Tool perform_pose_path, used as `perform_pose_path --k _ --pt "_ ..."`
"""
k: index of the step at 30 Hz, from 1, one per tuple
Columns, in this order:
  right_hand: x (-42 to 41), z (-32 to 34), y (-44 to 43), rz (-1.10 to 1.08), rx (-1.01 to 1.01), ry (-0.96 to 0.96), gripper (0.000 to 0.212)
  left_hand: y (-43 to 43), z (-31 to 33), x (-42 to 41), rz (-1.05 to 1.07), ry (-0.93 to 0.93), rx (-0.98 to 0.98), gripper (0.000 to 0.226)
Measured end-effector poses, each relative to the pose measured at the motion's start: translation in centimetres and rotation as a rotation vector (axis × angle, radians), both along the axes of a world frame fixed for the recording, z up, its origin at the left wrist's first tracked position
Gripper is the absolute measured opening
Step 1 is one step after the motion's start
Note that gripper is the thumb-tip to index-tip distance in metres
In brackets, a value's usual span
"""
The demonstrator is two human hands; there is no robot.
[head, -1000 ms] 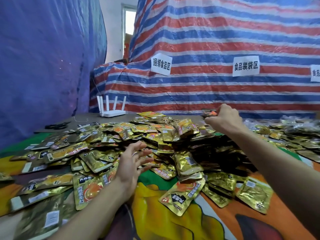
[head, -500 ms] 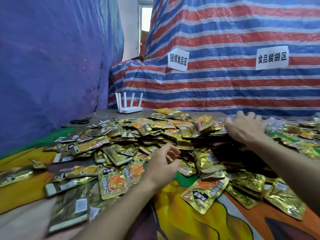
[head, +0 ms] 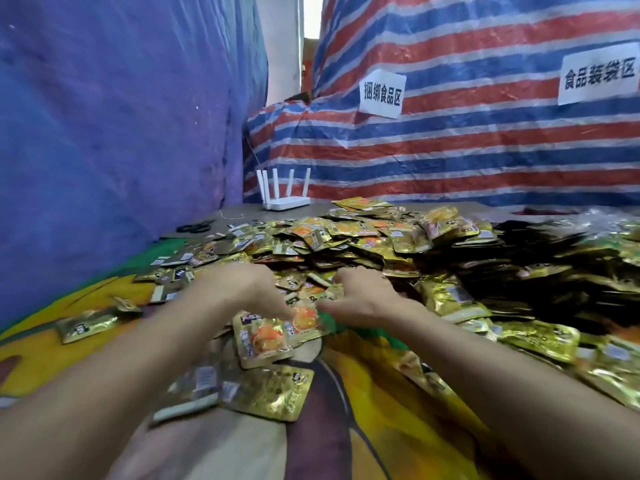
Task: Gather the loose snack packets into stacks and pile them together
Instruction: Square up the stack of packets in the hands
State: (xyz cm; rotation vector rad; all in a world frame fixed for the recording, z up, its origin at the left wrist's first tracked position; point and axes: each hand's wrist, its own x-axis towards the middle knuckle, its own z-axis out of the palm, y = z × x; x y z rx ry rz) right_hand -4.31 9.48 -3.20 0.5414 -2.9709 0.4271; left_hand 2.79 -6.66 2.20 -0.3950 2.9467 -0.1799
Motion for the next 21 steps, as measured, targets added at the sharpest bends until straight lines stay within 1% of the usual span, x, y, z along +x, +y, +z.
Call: perform_pose_path --k 2,4,5,7,9,10,11,12,14,17,19,21 --pt "-0.1 -0.1 -1.1 -0.059 0.043 -0.085 0.092 -2.8 0.4 0.0 0.111 -0.164 -0.072 0.083" --pt "-0.1 0.0 -2.0 -0.094 0.009 -0.202 0.118 -5.3 0.3 -0.1 0.24 -0.286 -0.038 0.1" --pt "-0.1 0.1 -2.4 -0.1 -0.004 -0.24 0.125 -6.4 0.1 -0.1 0.287 -0.299 -0.003 0.111" --pt "0.2 0.2 -3.4 -0.109 0.032 -0.28 0.13 -8.0 -0.3 0.1 0.315 -0.283 0.083 0.135" --pt "0.5 0.0 -4.5 -0.115 0.127 -0.277 0.126 -8.9 -1.1 0.0 0.281 -0.303 0.154 0.157" --pt "0.7 -0.1 -5.0 -0.117 0.153 -0.269 0.121 -9.2 -1.5 -0.2 0.255 -0.314 0.171 0.163" --pt "0.9 -0.2 -5.5 -0.111 0.154 -0.257 0.114 -9.4 -1.8 -0.4 0.232 -0.315 0.175 0.163" --pt "1.1 -0.1 -5.9 -0.097 0.137 -0.249 0.106 -9.5 -2.0 -0.6 0.212 -0.305 0.168 0.155" --pt "1.4 0.4 -6.5 -0.074 0.084 -0.252 0.099 -9.6 -2.1 -0.7 0.175 -0.266 0.151 0.127" --pt "2.0 0.9 -7.5 -0.066 0.05 -0.24 0.11 -10.0 -2.0 -1.0 0.175 -0.187 0.271 0.093" --pt "2.6 0.8 -8.3 -0.084 0.039 -0.24 0.119 -9.9 -1.9 -1.0 0.166 -0.164 0.307 0.082" --pt "3.1 0.8 -9.0 -0.112 0.01 -0.263 0.121 -9.7 -1.9 -0.9 0.137 -0.152 0.304 0.076"
